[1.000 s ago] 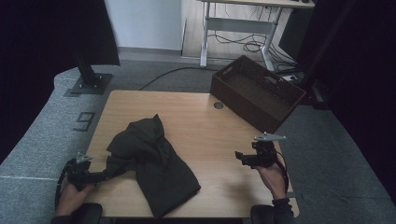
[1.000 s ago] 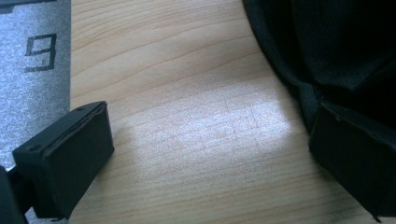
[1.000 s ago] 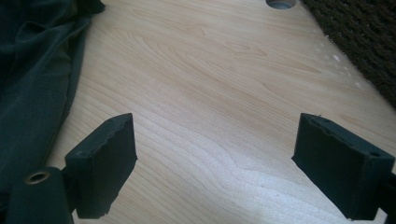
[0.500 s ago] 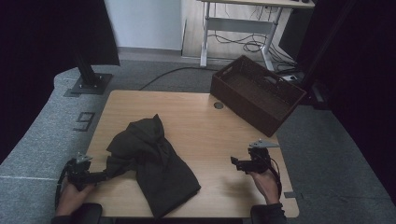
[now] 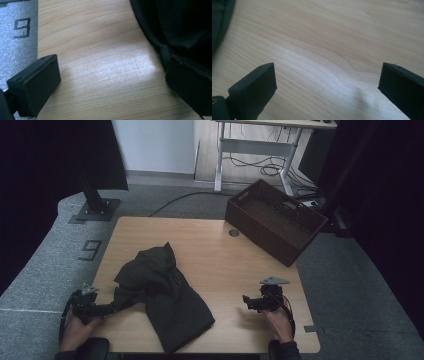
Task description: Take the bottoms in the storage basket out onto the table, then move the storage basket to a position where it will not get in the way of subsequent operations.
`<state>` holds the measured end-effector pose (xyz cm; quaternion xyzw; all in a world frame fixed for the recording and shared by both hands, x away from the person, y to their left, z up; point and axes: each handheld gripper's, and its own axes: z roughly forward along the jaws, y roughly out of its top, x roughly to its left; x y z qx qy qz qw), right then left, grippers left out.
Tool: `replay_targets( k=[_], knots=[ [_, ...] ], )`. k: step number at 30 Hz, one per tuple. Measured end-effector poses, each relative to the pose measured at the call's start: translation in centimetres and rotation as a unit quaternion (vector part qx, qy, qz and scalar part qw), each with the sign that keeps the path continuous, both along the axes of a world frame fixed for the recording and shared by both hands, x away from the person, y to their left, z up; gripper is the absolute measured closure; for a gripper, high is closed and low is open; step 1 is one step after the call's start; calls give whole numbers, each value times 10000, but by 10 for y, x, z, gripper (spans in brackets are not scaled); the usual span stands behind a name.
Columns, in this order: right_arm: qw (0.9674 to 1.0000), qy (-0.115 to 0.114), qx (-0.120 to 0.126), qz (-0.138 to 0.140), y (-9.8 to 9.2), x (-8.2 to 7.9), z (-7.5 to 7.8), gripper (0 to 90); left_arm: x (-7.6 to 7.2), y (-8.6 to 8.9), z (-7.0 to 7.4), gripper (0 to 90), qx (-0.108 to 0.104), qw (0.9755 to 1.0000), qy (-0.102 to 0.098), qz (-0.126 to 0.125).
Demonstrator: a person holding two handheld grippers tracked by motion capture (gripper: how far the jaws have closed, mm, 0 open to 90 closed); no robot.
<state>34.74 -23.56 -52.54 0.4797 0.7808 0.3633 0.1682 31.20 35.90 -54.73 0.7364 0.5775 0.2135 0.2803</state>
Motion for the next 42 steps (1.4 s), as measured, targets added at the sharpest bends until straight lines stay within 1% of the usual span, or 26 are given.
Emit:
replay_targets(
  k=[3,7,12,13,17,21,29,34,36,37,38,40,42],
  knots=[
    [10000,68,12,53,4,1,-7,11,0,0,0,0,0,10000,0,0],
    [9999,111,-19,54,9,1,-16,11,0,0,0,0,0,10000,0,0],
    [9997,235,-31,80,12,1,-25,0,0,0,0,0,1,10000,-1,-1],
    [9998,165,-70,69,13,0,-27,0,0,0,0,0,1,10000,1,0],
    [9989,-13,-452,80,19,-1,-30,0,0,0,0,0,2,10000,0,3],
    [9991,-58,-420,94,19,-1,-30,0,0,0,0,0,-1,10000,-2,12],
    [9990,-26,-431,145,19,-1,-30,0,0,0,0,0,-17,10000,-7,30],
    [9986,25,-466,247,19,-1,-29,0,-1,1,1,4,-13,10000,-3,-8],
    [9986,43,-474,250,19,-1,-28,0,-2,1,4,5,92,9999,-77,-37],
    [9986,53,-477,242,20,-1,-28,0,-3,1,6,0,136,9998,-145,-65],
    [9986,70,-472,231,20,-2,-28,0,-4,0,8,0,139,9997,-205,-77],
    [9985,92,-484,243,21,-2,-28,0,-6,0,15,0,70,9994,-318,-118],
    [9986,129,-454,242,21,-4,-27,0,-7,-2,20,0,-73,9989,-421,-207]
  ],
)
